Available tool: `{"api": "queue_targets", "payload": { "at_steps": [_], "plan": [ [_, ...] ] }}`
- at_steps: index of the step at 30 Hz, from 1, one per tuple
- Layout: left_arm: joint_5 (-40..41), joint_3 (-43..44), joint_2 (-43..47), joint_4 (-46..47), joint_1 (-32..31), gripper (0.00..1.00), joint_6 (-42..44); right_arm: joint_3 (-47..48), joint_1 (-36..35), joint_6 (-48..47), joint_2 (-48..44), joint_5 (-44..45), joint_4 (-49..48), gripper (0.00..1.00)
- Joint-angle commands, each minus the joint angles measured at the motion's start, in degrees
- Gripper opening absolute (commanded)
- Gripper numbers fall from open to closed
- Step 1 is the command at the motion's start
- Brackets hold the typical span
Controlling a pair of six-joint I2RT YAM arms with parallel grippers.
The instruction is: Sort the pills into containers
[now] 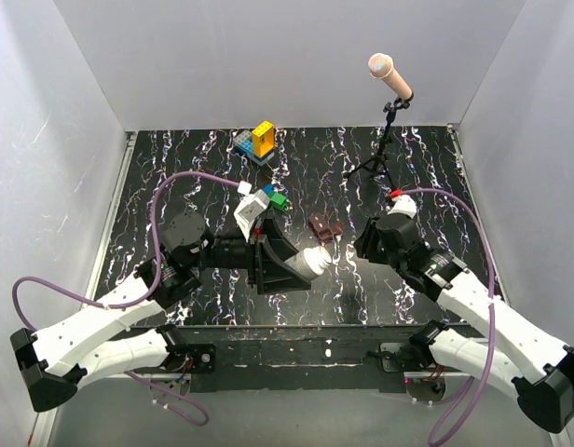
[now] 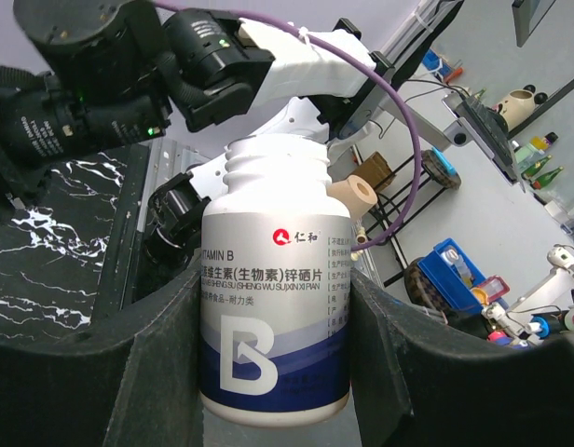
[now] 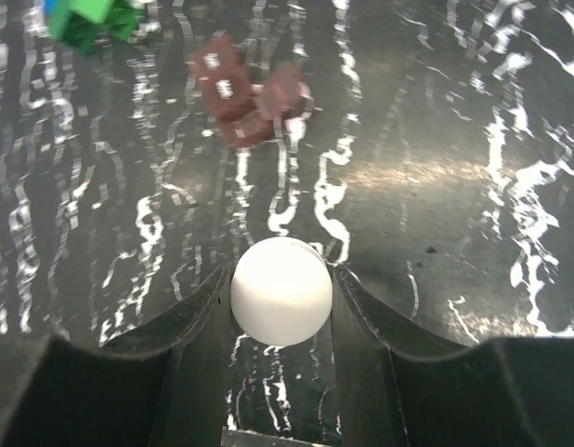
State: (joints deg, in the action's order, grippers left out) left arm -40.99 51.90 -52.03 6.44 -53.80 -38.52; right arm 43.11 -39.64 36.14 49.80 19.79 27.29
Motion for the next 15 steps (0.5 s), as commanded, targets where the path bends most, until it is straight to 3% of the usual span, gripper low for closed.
{"api": "queue_targets", "payload": {
  "at_steps": [1,8,15],
  "plan": [
    [0.9,-0.5,1.5,-0.2,0.1,0.00,0.8,-2.5,0.5,7.4,0.6,12.2,-0.3,0.01],
    [0.9,-0.5,1.4,-0.1,0.1,0.00,0.8,-6.4,1.1,14.6,3.3,17.9,0.3,0.01],
    [1.1,-0.7,1.8,-0.2,0.1,0.00,0.6,-10.2,2.8,18.6,7.7,17.1,-3.9,0.01]
  ]
}}
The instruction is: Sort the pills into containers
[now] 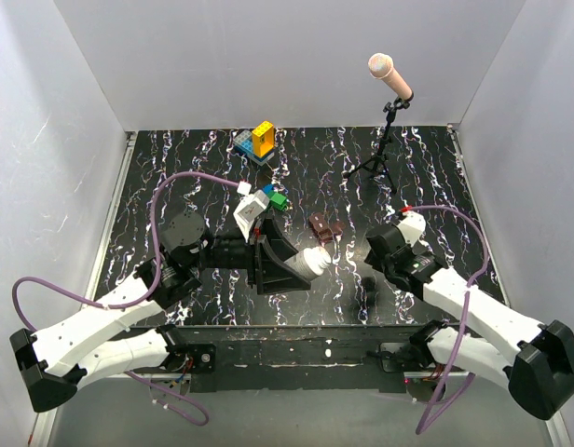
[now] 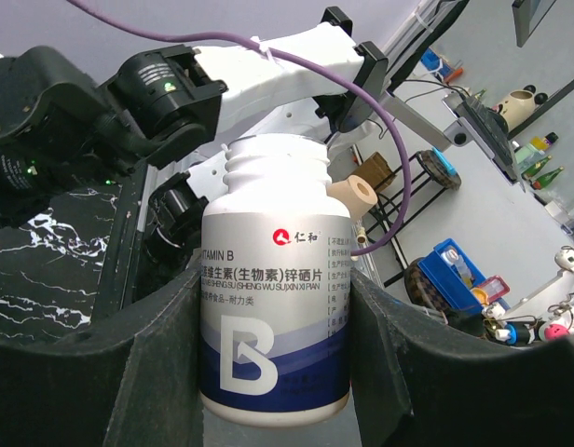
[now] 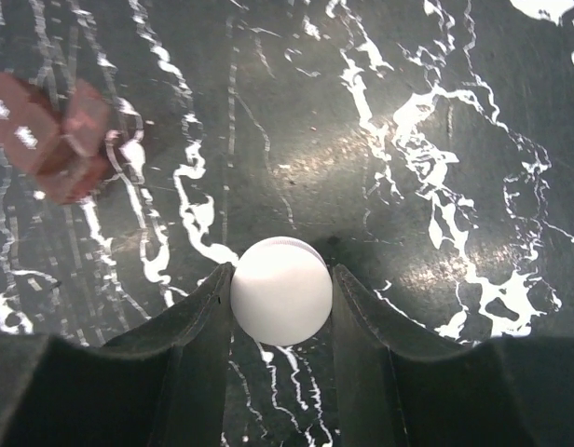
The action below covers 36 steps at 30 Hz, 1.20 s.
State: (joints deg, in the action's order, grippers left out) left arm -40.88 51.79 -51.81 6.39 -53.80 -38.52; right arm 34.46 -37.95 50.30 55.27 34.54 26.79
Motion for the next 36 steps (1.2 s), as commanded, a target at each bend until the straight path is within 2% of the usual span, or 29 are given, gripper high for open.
{"api": "queue_targets", "payload": {
  "at_steps": [1,13,19,23,24,25,26,27,33,34,36],
  "plan": [
    [1.0,-0.5,1.8,-0.2,0.1,0.00,0.5,-1.7,1.5,4.8,3.1,1.8,-3.8,0.01],
    [1.7,-0.7,2.3,-0.4,0.1,0.00,0.6,-0.6,3.5,6.2,14.5,-1.6,-5.5,0.01],
    [1.9,-0.6,2.3,-0.4,0.1,0.00,0.5,2.1,3.4,5.3,18.6,-1.1,-2.8,0.07],
    [1.9,-0.7,2.3,-0.3,0.1,0.00,0.3,3.1,3.5,4.6,19.7,-1.9,-2.0,0.15],
    [1.9,-0.6,2.3,-0.3,0.1,0.00,0.3,3.1,3.5,4.6,19.7,-2.2,-1.9,0.24],
    [1.9,-0.6,2.4,-0.3,0.1,0.00,0.3,3.1,3.5,4.5,19.6,-2.5,-1.9,0.27],
    [1.9,-0.6,2.4,-0.4,0.1,0.00,0.4,3.2,3.4,4.6,19.5,-2.7,-1.7,0.39],
    [1.9,-0.6,2.5,-0.4,0.1,0.00,0.3,3.2,3.5,4.7,19.5,-2.9,-1.7,0.44],
    [2.0,-0.5,2.4,-0.6,0.1,0.00,0.3,4.1,3.5,3.7,19.5,-3.2,-0.7,0.47],
    [1.9,-0.5,2.3,-0.6,0.1,0.00,0.3,4.6,3.5,4.0,19.5,-3.1,-0.2,0.56],
    [1.8,-0.6,2.2,-0.6,0.1,0.00,0.3,5.2,3.6,3.4,19.6,-4.0,0.1,0.56]
  ]
}}
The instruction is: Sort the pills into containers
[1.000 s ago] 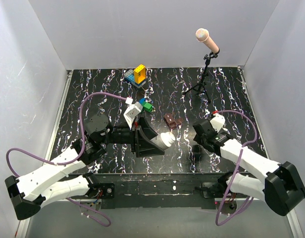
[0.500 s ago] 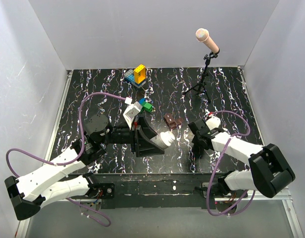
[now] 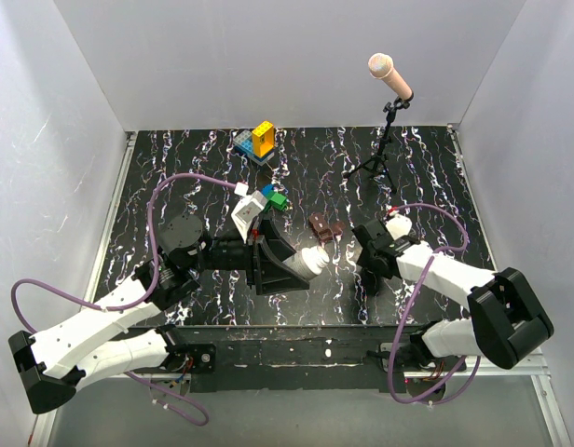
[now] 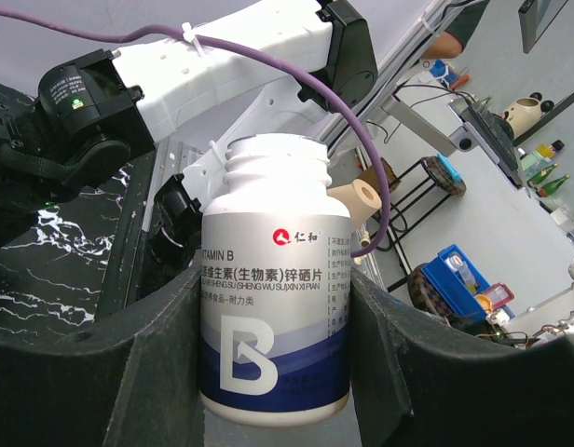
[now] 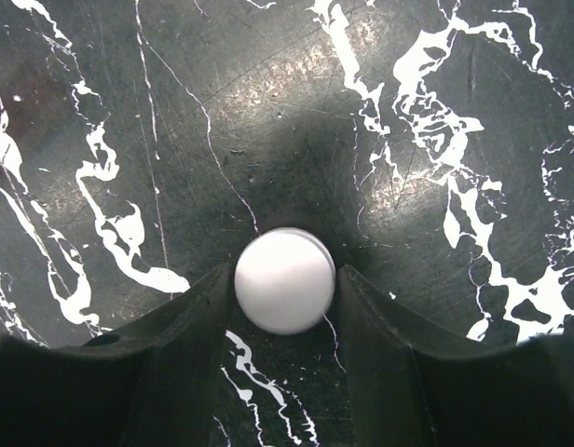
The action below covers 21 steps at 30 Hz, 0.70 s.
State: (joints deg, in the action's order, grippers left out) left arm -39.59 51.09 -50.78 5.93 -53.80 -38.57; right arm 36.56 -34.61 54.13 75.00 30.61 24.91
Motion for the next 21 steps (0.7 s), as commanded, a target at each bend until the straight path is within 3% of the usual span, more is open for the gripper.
{"api": "queue_targets", "payload": {
  "at_steps": [1,3,7,21],
  "plan": [
    [0.5,0.1,1.0,-0.1,0.1,0.00,0.4,3.4,0.2,-0.5,0.0,-0.5,2.2,0.63],
    [0.3,0.3,0.8,-0.1,0.0,0.00,0.5,3.9,0.2,-0.7,0.2,-0.9,2.6,0.75],
    [0.2,0.5,0.6,-0.2,0.0,0.00,0.4,4.4,0.2,-1.3,0.3,-1.2,3.4,0.83],
    [2.7,-1.2,-0.5,-1.3,0.1,0.00,1.7,6.7,0.2,-10.9,-5.0,-9.1,3.0,0.93]
  ]
}}
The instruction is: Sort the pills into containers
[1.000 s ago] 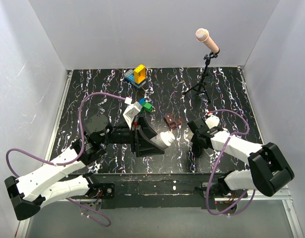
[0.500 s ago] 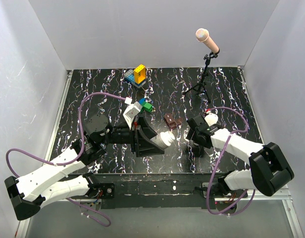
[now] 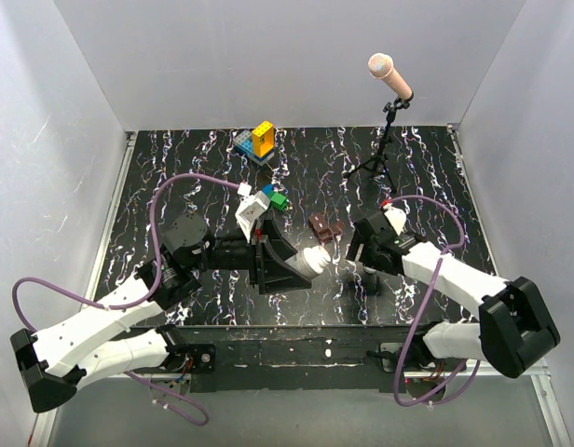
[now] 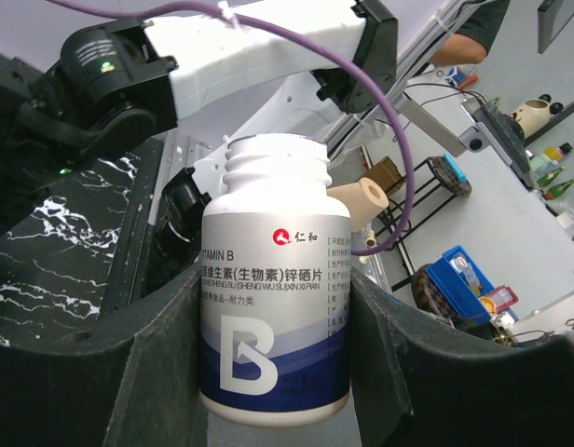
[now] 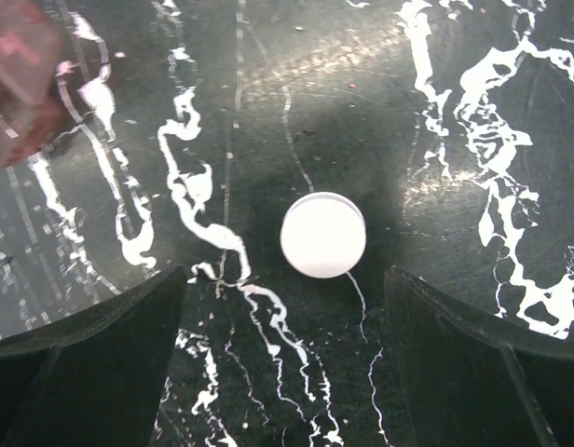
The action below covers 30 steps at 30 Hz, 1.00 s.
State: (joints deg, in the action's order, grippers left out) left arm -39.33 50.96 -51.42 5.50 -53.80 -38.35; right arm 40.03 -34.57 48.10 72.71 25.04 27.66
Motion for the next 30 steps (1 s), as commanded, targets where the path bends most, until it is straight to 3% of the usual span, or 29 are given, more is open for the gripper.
{"api": "queue_targets", "payload": {
  "at_steps": [1,15,23,30],
  "plan": [
    [3.3,-1.3,0.2,-1.2,0.1,0.00,2.0,3.6,0.2,-6.2,-3.4,-4.5,0.4,0.94],
    [11.9,-5.2,2.3,-8.7,0.1,0.00,8.4,8.8,0.2,-16.4,-20.4,-19.4,4.1,0.96],
    [15.4,-6.7,4.5,-9.9,0.1,0.00,13.6,13.5,0.3,-19.7,-21.3,-29.2,6.4,0.95],
    [15.1,-6.6,4.8,-11.2,0.1,0.00,14.7,17.3,0.7,-20.8,-22.7,-44.8,1.6,0.95]
  ]
}}
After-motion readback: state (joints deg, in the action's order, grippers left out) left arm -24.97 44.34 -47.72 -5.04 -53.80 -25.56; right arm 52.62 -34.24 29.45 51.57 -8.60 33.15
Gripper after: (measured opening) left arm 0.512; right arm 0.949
